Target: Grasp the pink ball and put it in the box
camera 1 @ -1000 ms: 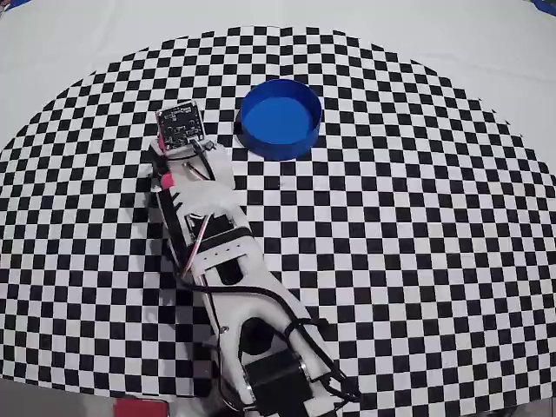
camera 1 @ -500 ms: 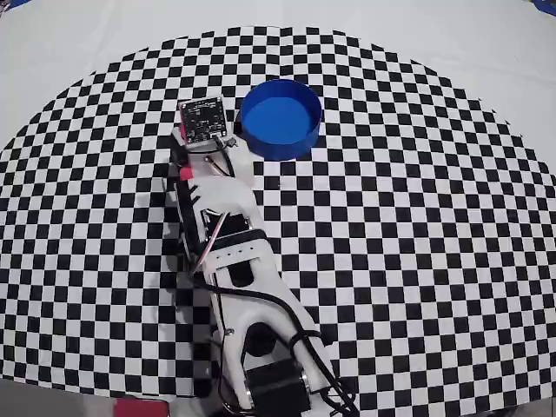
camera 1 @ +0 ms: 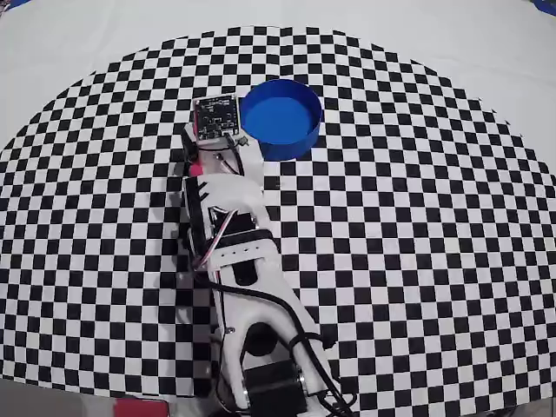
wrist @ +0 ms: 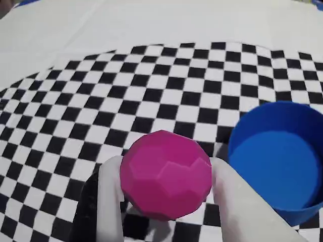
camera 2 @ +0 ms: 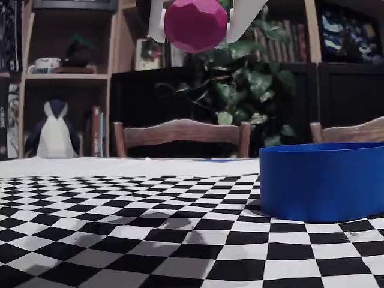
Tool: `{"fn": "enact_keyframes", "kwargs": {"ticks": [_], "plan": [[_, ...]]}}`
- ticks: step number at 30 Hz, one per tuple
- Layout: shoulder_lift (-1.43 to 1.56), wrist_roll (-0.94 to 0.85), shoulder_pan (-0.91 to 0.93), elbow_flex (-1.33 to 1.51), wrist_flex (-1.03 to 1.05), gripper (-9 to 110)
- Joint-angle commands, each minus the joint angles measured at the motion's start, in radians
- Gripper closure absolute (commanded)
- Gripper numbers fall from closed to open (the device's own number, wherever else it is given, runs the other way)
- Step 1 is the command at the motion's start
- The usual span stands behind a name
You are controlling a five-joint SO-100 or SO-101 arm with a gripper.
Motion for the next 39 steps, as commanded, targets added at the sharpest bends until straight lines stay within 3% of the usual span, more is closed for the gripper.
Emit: {"fn": "enact_keyframes", "kwargs": {"ticks": [1, 39], "plan": [[0.048, -0.009, 0.014, -0.003, -0.003, 101], [0.074, -0.009, 0.235, 0.04, -0.003, 101]]}}
